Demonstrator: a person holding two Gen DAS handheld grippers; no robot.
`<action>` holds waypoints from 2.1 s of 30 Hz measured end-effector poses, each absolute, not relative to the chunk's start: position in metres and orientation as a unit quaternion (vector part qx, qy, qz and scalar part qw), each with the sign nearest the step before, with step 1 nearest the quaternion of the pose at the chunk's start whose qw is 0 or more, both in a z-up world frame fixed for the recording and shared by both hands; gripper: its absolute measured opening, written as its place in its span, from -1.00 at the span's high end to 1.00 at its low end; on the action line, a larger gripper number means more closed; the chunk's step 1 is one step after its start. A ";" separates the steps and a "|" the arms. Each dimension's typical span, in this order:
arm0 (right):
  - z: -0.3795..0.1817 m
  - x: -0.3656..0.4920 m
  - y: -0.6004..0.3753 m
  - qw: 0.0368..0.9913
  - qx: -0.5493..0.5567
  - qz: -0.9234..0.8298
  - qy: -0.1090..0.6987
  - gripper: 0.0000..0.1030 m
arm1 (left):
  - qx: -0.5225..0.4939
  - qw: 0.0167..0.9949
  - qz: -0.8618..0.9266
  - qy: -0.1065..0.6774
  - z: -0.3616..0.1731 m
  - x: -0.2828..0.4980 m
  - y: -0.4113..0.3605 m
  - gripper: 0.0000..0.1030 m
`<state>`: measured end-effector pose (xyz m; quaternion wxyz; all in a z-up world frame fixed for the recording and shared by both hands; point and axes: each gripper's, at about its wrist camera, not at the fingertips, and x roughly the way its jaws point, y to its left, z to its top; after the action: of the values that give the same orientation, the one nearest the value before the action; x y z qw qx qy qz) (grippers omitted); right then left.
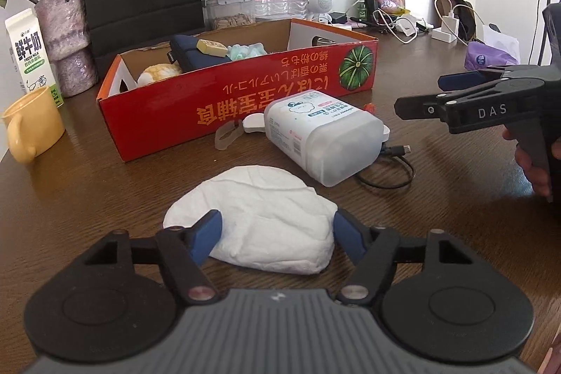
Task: Organize objects
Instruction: 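Close the right gripper on the white plastic bottle while the left grasps the white tissue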
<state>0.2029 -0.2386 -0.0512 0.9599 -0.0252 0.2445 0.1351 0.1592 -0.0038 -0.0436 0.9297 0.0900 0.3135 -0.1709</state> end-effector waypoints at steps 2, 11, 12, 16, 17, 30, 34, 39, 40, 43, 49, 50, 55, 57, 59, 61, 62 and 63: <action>-0.050 0.200 -0.238 0.962 -0.026 0.136 0.237 -1.00 | 0.088 0.931 -0.167 0.312 -0.043 0.156 -0.004 -0.27; -0.038 0.181 -0.229 0.960 -0.004 0.179 0.217 -1.00 | 0.066 0.948 -0.117 0.290 -0.033 0.135 0.013 -0.59; -0.036 0.181 -0.224 0.957 -0.001 0.188 0.219 -1.00 | 0.058 0.952 -0.107 0.282 -0.029 0.133 0.017 -0.70; -0.033 0.184 -0.187 0.949 -0.032 0.215 0.227 -1.00 | 0.042 0.961 -0.049 0.268 -0.017 0.132 0.026 -1.00; -0.033 0.187 -0.174 0.947 -0.048 0.218 0.231 -0.99 | 0.043 0.962 -0.029 0.268 -0.016 0.133 0.027 -1.00; -0.056 0.229 -0.126 0.932 -0.070 0.192 0.298 -0.26 | -0.008 0.949 0.056 0.310 -0.021 0.139 0.049 -1.00; -0.044 0.216 -0.140 0.945 -0.049 0.203 0.251 -0.26 | -0.021 0.945 0.057 0.322 -0.023 0.143 0.041 -1.00; -0.033 0.203 -0.169 0.957 -0.020 0.208 0.203 -0.26 | -0.042 0.934 0.042 0.353 -0.028 0.153 0.027 -1.00; -0.032 0.202 -0.176 0.958 -0.013 0.210 0.195 -0.26 | -0.045 0.931 0.034 0.361 -0.029 0.156 0.022 -1.00; -0.031 0.198 -0.197 0.962 -0.001 0.202 0.184 -0.26 | -0.056 0.925 0.022 0.376 -0.030 0.163 0.011 -1.00; -0.032 0.196 -0.227 0.966 0.016 0.188 0.175 -0.26 | -0.055 0.915 0.084 0.391 -0.033 0.187 -0.008 -1.00; -0.033 0.195 -0.229 0.967 0.018 0.186 0.174 -0.26 | -0.051 0.914 0.101 0.389 -0.035 0.190 -0.010 -1.00; -0.035 0.190 -0.232 0.968 0.011 0.186 0.170 -0.26 | -0.052 0.919 0.139 0.366 -0.040 0.193 -0.013 -1.00; -0.035 0.188 -0.231 0.968 0.008 0.188 0.166 -0.26 | -0.051 0.920 0.137 0.363 -0.040 0.191 -0.013 -1.00; -0.034 0.187 -0.231 0.969 0.006 0.188 0.162 -0.26 | -0.048 0.924 0.130 0.356 -0.039 0.187 -0.012 -0.86; -0.034 0.186 -0.230 0.969 0.005 0.188 0.161 -0.26 | -0.041 0.930 0.114 0.347 -0.037 0.182 -0.014 -0.62; -0.034 0.186 -0.230 0.969 0.004 0.188 0.160 -0.26 | -0.040 0.931 0.108 0.346 -0.036 0.180 -0.014 -0.61; -0.034 0.186 -0.230 0.969 0.005 0.187 0.160 -0.26 | -0.037 0.932 0.104 0.344 -0.036 0.178 -0.014 -0.58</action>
<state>0.1858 -0.2300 -0.0343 0.9692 0.0047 0.1596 0.1874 0.1781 -0.0137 -0.0364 0.9324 -0.0372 0.3439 0.1044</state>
